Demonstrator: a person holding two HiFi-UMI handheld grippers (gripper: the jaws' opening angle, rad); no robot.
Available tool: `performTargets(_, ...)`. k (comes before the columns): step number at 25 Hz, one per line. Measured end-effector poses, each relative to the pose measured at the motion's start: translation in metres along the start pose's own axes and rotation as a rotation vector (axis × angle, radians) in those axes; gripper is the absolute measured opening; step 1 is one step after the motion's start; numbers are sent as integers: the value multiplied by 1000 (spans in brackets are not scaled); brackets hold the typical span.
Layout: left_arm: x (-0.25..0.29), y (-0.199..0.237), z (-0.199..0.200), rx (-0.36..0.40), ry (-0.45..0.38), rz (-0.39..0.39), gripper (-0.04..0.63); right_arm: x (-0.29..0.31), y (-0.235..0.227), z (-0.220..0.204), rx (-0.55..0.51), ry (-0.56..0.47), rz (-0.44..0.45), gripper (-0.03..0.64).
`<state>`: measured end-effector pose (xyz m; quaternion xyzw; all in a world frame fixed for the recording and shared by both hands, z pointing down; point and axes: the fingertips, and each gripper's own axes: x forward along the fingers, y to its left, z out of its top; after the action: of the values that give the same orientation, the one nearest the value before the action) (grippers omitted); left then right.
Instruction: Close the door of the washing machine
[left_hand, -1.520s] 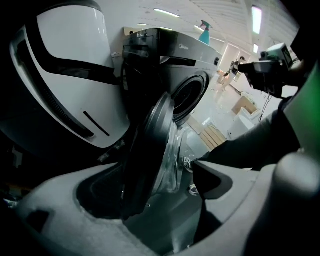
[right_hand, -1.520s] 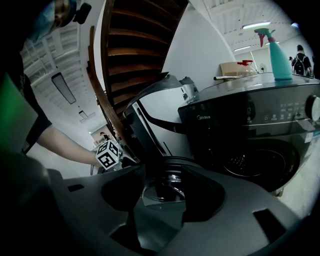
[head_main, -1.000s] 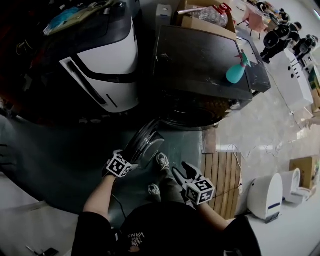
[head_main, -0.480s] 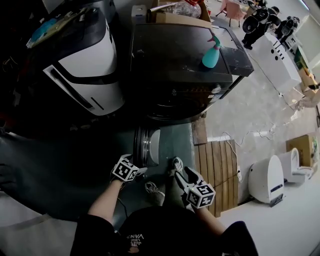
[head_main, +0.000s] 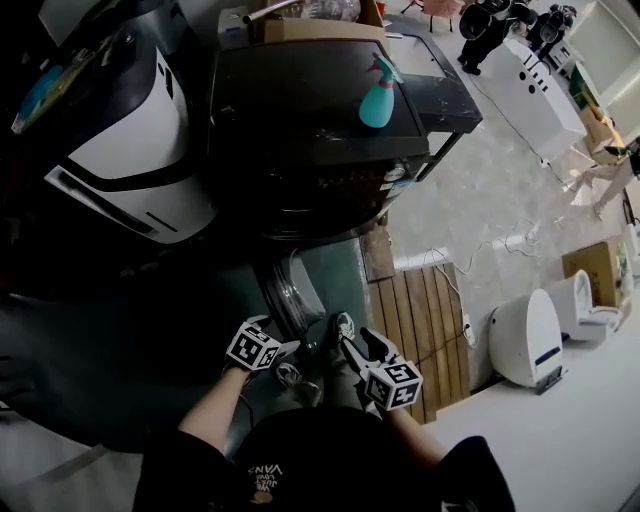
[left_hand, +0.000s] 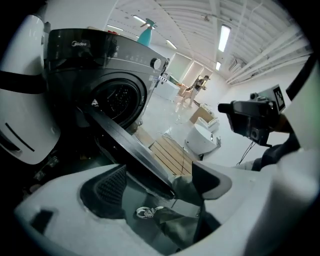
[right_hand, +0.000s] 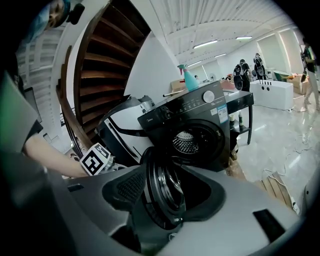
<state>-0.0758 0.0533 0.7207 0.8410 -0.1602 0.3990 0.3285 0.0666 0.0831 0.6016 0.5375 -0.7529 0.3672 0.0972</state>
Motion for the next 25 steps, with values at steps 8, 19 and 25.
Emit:
performTargets(8,46,-24,62,-17,2,-42,417,3,-59,22,2,39,-3,193)
performTargets(19,84,-23,145,-4,-29,-43,402,31,-124,50,4,81,17,187)
performTargets(25,100,-5,180,20,-75,33,322,57,-155,49,49,109,12,172)
